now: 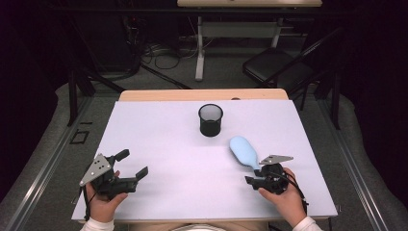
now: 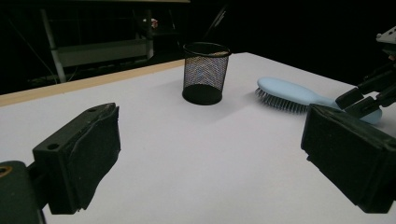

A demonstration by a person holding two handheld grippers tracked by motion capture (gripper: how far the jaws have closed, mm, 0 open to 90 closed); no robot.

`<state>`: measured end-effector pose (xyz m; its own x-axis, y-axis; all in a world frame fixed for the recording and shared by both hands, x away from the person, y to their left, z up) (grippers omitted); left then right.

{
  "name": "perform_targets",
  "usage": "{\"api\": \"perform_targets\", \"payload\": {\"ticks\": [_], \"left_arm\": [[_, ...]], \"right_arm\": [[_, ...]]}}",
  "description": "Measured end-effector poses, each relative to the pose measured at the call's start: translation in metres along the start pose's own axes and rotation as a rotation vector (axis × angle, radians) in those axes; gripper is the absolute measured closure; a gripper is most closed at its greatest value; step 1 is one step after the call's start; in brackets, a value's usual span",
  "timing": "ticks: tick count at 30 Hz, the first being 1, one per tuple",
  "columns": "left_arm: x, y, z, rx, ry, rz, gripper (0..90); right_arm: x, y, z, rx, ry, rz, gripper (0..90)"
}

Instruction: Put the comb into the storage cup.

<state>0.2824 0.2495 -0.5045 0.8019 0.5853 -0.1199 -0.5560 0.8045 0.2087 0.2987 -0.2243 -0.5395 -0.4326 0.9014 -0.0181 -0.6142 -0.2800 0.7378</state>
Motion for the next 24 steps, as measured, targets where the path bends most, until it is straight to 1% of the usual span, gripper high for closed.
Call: {"api": "perform_targets", "payload": {"ticks": [1,2,3,5,7,8,9,11,15,17,19,20,22,24], "left_arm": [[0.000,0.000,0.000,0.000,0.000,0.000,4.8],[0.000,0.000,0.000,-0.002,0.002,0.001,4.8],[0.001,0.000,0.000,-0.003,0.003,-0.002,4.8],[0.001,0.000,0.000,-0.002,0.003,-0.001,5.2],[0.000,0.000,0.000,-0.004,0.003,-0.002,5.3],[0.000,0.000,0.000,-0.001,0.002,0.001,5.2],[0.000,0.000,0.000,-0.001,0.002,0.000,5.3],[0.000,0.000,0.000,-0.001,0.002,0.001,5.3],[0.001,0.001,0.000,-0.003,0.003,0.000,5.3],[0.001,0.001,0.000,-0.004,0.004,0.000,5.3],[0.001,0.001,0.000,-0.003,0.004,0.001,5.3],[0.001,0.001,0.000,-0.002,0.005,0.000,5.3],[0.001,0.000,0.000,-0.001,0.009,-0.001,5.3],[0.001,0.000,0.000,0.001,0.012,-0.002,5.3]], "right_arm": [[0.000,0.001,0.001,-0.009,0.015,-0.001,49.1],[0.000,0.003,0.001,-0.018,0.018,-0.006,46.4],[-0.001,0.004,0.001,-0.032,0.031,-0.017,45.3],[-0.001,0.006,0.002,-0.045,0.047,-0.022,44.9],[-0.002,0.009,0.004,-0.053,0.044,-0.019,42.8],[-0.003,0.010,0.004,-0.052,0.034,-0.021,42.5],[-0.004,0.011,0.005,-0.045,0.021,-0.017,41.7],[-0.005,0.013,0.005,-0.040,0.011,-0.029,36.2],[-0.007,0.014,0.006,-0.015,0.022,-0.046,28.3],[-0.008,0.014,0.007,-0.009,0.028,-0.051,22.9],[-0.009,0.014,0.008,-0.005,0.038,-0.067,16.0],[-0.010,0.014,0.008,0.005,0.035,-0.074,14.8],[-0.011,0.015,0.009,0.019,0.032,-0.073,13.9],[-0.012,0.015,0.010,0.030,0.031,-0.081,9.3]]}}
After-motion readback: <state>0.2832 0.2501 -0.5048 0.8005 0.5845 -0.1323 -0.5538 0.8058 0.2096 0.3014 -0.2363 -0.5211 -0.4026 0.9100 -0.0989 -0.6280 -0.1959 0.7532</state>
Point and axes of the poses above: each handheld gripper's, and its own axes: y roughly backward along the jaws, z roughly out of its top, x roughly to its left, the point moved 1 cm from there along -y, roughly forward along the jaws, and after that the axes turned 11 degrees about -z, right-handed, at the moved point
